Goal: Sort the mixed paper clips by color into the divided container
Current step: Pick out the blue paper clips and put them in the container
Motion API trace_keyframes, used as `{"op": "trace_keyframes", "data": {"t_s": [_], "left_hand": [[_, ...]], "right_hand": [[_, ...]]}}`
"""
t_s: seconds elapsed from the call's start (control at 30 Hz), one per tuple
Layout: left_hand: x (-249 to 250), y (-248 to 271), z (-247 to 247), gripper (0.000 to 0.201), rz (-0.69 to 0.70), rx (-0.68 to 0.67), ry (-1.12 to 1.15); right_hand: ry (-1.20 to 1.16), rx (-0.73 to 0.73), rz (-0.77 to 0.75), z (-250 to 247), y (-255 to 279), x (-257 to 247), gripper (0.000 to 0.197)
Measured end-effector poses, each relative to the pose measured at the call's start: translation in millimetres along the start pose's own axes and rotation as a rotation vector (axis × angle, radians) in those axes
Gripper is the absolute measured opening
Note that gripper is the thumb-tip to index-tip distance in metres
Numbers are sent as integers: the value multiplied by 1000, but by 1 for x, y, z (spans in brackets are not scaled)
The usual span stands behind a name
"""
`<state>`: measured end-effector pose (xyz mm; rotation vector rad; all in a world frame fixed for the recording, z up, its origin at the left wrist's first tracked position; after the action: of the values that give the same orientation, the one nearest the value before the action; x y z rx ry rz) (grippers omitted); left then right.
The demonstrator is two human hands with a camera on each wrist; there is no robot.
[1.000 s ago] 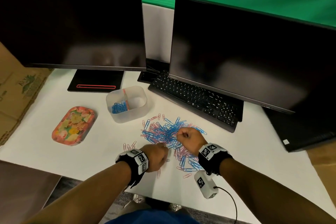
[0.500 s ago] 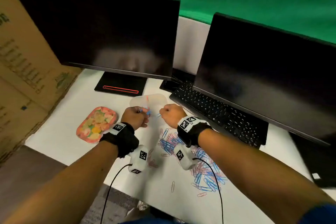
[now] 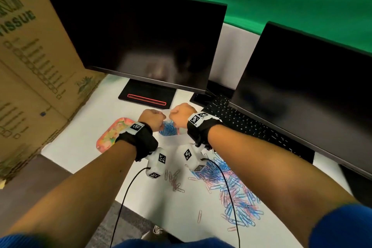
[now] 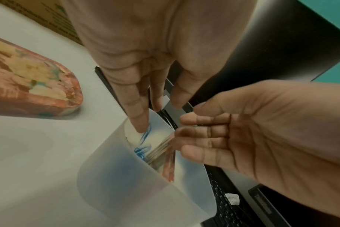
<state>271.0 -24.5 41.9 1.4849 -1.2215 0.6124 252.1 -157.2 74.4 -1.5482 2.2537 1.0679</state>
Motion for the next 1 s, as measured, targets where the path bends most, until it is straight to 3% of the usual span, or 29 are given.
{"op": "trace_keyframes", "data": {"t_s": [0.17, 0.3, 0.4, 0.6, 0.7, 0.8, 0.93, 1.0], "left_hand": [[6, 10, 11, 18, 73, -56, -101], [12, 37, 47, 14, 276, -207, -319], [6, 62, 86, 14, 445, -322, -546], [-59, 115, 166, 51, 654, -673, -1046], [-91, 128, 177, 62, 730, -790, -1269], [-102, 141, 177, 63, 810, -846, -1360], [-103, 145, 161, 56, 760, -922, -1344], [-92, 144, 154, 52, 803, -873, -1240]], "right_hand": [[-145, 10, -31, -10, 11, 29, 20], [-181, 32, 23, -19, 38, 90, 13], [-79, 78, 115, -20, 66, 150, 18], [240, 34, 168, 17, 130, 247, 48], [397, -36, 92, 46, 152, 258, 62], [516, -82, 8, 64, 166, 256, 64], [587, -123, -41, 71, 175, 260, 68], [567, -88, -56, 65, 175, 258, 66]]}}
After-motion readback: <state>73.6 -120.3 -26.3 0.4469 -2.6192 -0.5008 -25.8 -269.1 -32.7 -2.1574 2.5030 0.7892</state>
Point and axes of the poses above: each hand's wrist, its own y-axis away from the middle knuckle, its own z-axis out of the palm, x = y × z, the point moved 9 cm from there along -y, towards the middle knuckle, and after that the axes turned 5 degrees about z, right-handed, at the moved point
